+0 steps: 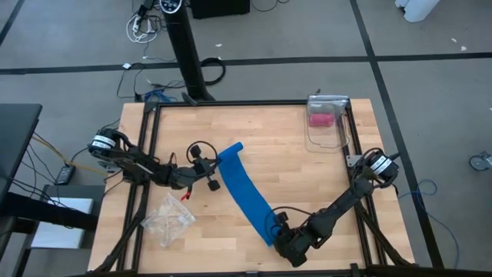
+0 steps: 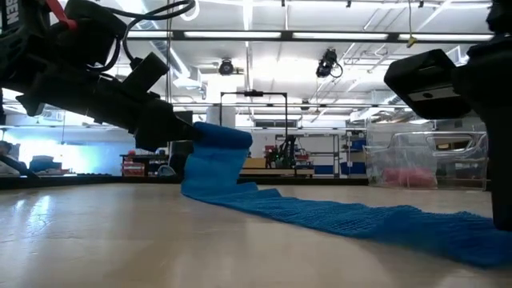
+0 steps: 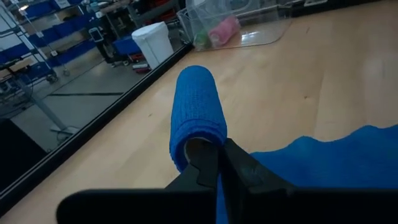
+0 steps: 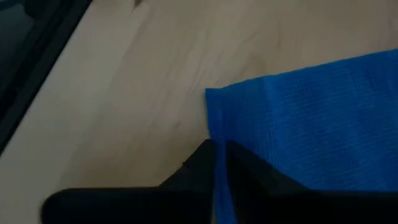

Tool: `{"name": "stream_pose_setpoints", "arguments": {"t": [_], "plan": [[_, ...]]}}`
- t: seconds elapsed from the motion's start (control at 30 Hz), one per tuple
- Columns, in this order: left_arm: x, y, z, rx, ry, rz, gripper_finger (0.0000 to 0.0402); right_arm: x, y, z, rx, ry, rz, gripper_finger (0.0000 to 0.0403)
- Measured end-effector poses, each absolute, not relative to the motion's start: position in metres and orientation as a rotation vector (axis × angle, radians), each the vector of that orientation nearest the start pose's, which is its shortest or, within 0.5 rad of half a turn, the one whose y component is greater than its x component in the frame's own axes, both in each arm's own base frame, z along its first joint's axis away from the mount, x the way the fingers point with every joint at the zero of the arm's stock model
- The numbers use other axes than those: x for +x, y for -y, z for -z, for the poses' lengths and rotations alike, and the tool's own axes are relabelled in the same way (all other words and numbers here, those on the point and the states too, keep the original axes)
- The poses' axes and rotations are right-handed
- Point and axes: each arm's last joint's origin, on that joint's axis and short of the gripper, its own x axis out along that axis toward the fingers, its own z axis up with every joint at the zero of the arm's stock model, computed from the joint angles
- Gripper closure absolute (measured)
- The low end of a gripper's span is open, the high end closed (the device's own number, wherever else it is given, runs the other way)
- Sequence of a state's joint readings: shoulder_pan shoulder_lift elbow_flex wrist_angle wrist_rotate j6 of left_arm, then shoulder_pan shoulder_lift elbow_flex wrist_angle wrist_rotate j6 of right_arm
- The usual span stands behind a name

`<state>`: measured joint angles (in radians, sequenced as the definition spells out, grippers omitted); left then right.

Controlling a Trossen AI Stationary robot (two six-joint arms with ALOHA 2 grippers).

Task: Roll bandage
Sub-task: Roll the blue bandage

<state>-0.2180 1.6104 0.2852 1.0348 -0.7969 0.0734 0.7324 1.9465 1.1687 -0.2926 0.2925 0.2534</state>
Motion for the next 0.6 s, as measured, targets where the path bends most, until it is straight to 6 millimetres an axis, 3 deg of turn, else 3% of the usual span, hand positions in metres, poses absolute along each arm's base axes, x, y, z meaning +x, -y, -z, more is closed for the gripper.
{"name": "stream_pose_setpoints", "arguments": {"t": [0.07,0.27,0.6], "plan": [[0.232,0.030,-0.119,0.212,-0.276,-0.564,0.0393,0.288,-0.247,-0.136,-0.309,-0.974,-0.276,0.0395],[0.232,0.030,-0.120,0.204,-0.265,-0.568,0.0394,0.283,-0.251,-0.142,-0.320,-0.991,-0.280,0.0400],[0.232,0.030,-0.120,0.205,-0.270,-0.560,0.0394,0.282,-0.278,-0.221,-0.403,-0.938,-0.175,0.0402]]}}
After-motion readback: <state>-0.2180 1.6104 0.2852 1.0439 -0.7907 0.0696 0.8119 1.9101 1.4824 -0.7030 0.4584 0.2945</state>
